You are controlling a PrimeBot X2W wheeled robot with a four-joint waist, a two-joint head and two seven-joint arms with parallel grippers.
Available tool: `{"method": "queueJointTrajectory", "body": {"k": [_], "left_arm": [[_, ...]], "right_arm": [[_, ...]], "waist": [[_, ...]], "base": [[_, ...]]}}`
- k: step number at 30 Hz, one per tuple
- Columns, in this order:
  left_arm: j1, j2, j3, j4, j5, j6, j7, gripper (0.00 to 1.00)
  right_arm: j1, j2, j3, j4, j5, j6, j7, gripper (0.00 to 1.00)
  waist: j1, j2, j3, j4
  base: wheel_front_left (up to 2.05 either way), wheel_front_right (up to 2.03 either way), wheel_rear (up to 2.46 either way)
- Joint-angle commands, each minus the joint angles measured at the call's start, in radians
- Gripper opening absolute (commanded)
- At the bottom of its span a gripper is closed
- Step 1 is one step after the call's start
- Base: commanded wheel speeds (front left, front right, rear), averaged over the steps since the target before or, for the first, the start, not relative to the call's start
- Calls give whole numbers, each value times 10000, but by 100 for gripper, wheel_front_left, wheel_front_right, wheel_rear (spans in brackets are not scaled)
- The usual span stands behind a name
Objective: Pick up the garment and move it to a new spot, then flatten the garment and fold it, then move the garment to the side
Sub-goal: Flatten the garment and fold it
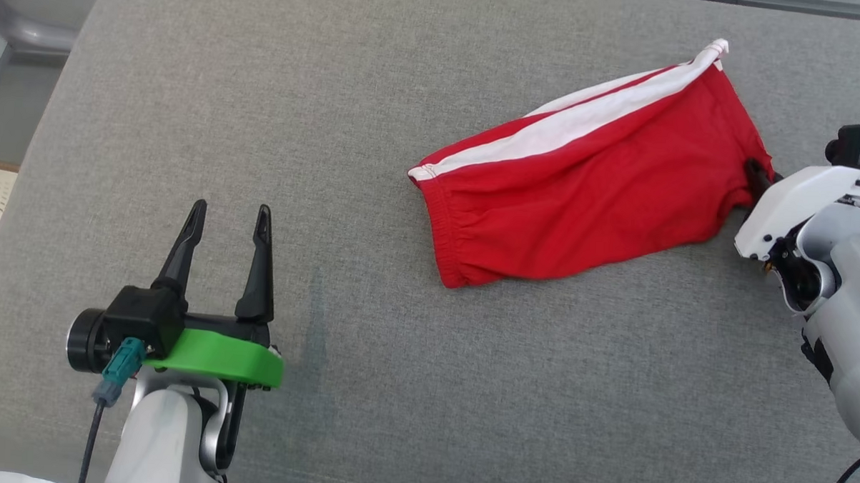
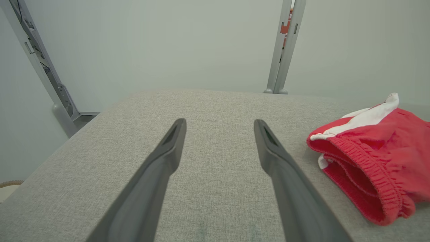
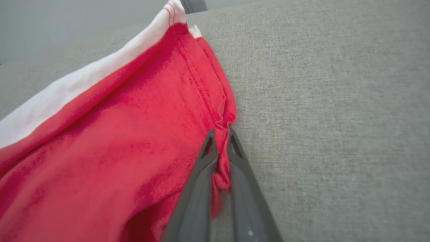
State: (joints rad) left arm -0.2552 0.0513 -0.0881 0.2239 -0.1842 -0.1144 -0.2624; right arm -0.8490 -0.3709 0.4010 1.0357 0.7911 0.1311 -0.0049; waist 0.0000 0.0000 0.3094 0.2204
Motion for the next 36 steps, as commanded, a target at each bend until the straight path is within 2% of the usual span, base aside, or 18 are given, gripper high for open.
{"method": "queueJointTrajectory", "body": {"k": [1,13,19,24,36], "left_arm": [[208,0,69,20,54,-43,-26,100],[1010,3,489,103,431,-100,-26,100],[1198,3,405,128,537,-138,-26,100],[1299,4,358,117,582,-152,-26,100],[1499,4,322,153,701,-155,-26,100]], "right_arm": [[326,-136,29,-122,195,-11,-127,0],[2664,-862,49,-1583,1790,-11,-970,0],[3747,-1203,-236,-2089,2391,-11,-1382,0],[4062,-1183,-246,-2212,2421,-11,-1553,0],[3271,-603,57,-2902,1905,-11,-2179,0]], "waist": [[0,0,-339,-259],[0,0,-1394,-1202],[0,0,-1657,-1391],[0,0,-1796,-1500],[0,0,-2091,-1490]], "base": [[0,0,0],[0,0,0],[0,0,0],[0,0,0],[0,0,0]]}}
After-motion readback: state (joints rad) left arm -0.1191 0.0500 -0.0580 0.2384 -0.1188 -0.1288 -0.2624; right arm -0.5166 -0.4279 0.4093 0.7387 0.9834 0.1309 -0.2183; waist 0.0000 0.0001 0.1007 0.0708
